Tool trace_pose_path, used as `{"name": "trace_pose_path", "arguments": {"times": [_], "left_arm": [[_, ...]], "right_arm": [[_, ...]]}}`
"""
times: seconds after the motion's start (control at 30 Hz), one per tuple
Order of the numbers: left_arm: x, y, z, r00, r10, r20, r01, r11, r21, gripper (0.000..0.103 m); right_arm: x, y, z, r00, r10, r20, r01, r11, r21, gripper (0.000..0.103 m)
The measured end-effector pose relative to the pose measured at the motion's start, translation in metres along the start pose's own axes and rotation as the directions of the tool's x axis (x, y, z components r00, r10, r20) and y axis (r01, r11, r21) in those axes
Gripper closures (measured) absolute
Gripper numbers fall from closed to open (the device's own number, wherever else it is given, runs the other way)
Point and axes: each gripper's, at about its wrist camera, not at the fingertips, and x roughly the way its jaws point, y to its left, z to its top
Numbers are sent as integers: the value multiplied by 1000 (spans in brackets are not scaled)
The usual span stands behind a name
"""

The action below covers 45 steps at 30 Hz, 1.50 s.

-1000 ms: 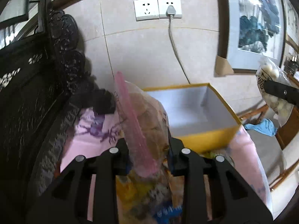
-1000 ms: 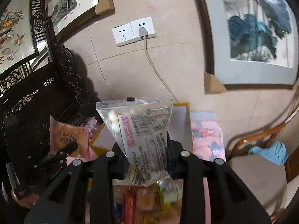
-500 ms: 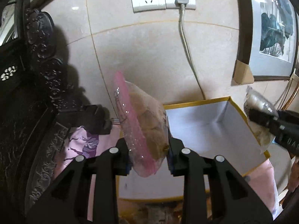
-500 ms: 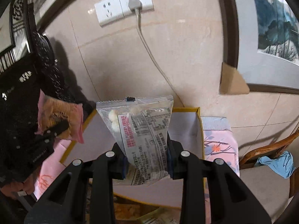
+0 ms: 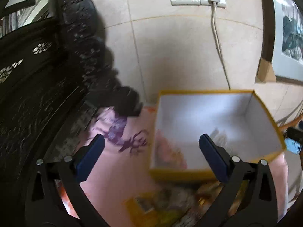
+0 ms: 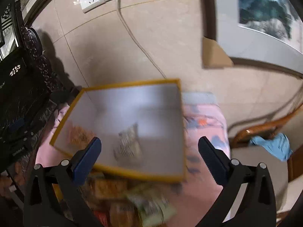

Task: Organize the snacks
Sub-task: 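Grasp a black-printed snack stick with the left gripper while the right grasps a green bag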

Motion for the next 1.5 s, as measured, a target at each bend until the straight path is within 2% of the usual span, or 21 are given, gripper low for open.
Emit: {"name": "trace_pose_path", "arguments": {"times": [0.1,0.2,0.27,0.37,0.5,0.57,0.67,0.77,0.8,0.83,0.87,0.9,0.93,1.1,1.2,1.33,1.4,1.5], "left_arm": [[-6,12,-26,999,30,-41,-29,999,23,2],[-8,21,-57,994,31,-102,-25,998,57,2],[-5,23,-75,988,34,-150,-22,997,81,2],[-2,20,-93,978,48,-204,-25,993,115,2],[1,14,-102,972,47,-232,-16,991,132,2],[4,12,-106,967,35,-254,-2,992,129,2],[8,9,-109,963,22,-268,12,992,127,2],[10,3,-111,960,23,-278,18,989,146,2],[11,1,-112,959,21,-283,24,988,155,2],[12,-1,-112,958,21,-287,28,986,163,2],[13,-4,-114,957,20,-289,32,984,174,2],[12,-6,-115,957,18,-290,37,982,183,2],[12,-8,-118,956,12,-293,46,981,190,2],[10,-17,-131,952,-16,-304,86,972,218,2],[12,-24,-141,942,-62,-330,141,965,220,2],[18,-34,-149,939,-62,-338,153,956,251,2],[22,-33,-152,935,-79,-347,172,954,245,2],[30,-30,-156,925,-116,-361,208,951,228,2]], "right_arm": [[-8,-6,-33,997,-49,-60,49,999,-5,1],[-2,-9,-64,993,-40,-111,39,999,-19,1],[17,-9,-80,987,-41,-154,36,999,-37,1],[44,-4,-86,982,-22,-189,14,999,-43,1],[72,-3,-90,975,71,-209,-70,997,12,1],[84,2,-92,972,56,-227,-58,998,0,1],[88,15,-95,979,52,-196,-71,993,-92,1],[98,22,-102,978,32,-207,-61,989,-136,1],[101,22,-105,975,47,-216,-74,990,-118,12],[100,21,-105,974,70,-217,-91,992,-88,33],[98,20,-106,977,52,-209,-65,996,-56,36],[97,19,-105,977,43,-207,-54,997,-49,48],[93,18,-104,975,52,-216,-59,998,-24,51],[60,8,-97,969,161,-188,-138,982,129,54],[40,4,-93,973,175,-148,-149,974,171,54],[11,4,-86,984,148,-100,-136,984,119,54],[8,5,-86,990,94,-100,-88,994,70,54],[12,-7,-88,988,104,-115,-92,990,106,54]]}}
